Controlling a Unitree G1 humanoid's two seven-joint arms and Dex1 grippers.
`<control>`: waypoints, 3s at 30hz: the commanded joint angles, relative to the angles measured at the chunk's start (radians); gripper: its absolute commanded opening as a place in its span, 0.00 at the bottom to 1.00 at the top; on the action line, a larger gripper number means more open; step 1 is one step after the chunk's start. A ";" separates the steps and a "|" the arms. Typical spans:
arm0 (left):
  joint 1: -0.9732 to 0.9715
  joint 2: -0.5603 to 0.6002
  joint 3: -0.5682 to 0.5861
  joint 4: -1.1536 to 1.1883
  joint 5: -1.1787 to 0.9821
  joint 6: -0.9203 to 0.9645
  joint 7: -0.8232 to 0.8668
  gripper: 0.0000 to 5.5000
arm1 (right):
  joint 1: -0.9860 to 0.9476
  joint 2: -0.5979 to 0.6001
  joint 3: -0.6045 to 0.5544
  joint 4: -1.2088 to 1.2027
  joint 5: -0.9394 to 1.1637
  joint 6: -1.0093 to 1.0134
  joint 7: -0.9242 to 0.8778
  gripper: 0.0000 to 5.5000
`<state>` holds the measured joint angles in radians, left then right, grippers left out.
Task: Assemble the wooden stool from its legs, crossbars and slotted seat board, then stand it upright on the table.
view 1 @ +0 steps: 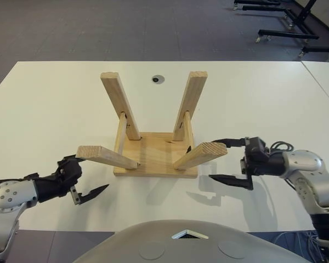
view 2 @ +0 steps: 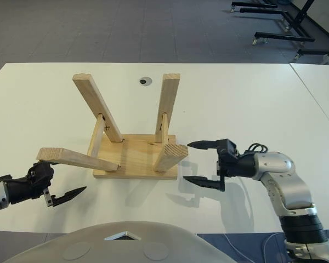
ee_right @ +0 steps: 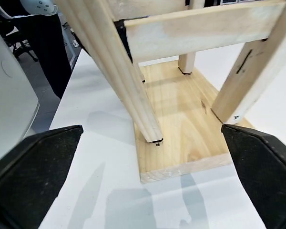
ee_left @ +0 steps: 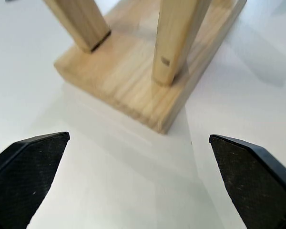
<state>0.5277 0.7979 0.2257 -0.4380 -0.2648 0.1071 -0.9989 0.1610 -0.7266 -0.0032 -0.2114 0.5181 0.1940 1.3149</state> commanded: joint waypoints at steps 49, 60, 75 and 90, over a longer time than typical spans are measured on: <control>-0.161 0.065 -0.272 -0.031 -0.261 0.227 -0.167 0.21 | -0.185 0.008 0.269 -0.131 0.127 0.387 0.038 0.22; 0.183 0.178 0.033 -0.391 -0.900 0.631 -0.047 0.19 | -0.245 -0.239 0.088 -0.233 0.765 1.295 -0.208 0.22; 0.156 0.112 0.073 -0.281 -1.004 0.697 -0.003 0.63 | -0.107 -0.280 -0.008 -0.161 0.992 1.386 -0.413 0.55; 0.283 0.050 0.305 -0.205 -0.880 0.603 -0.193 0.98 | -0.224 -0.351 -0.257 0.162 0.893 1.196 -0.076 0.59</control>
<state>0.8080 0.8345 0.4824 -0.6582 -1.1889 0.7353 -1.1734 0.0117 -1.0416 -0.2287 -0.0665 1.4458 1.4287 1.1990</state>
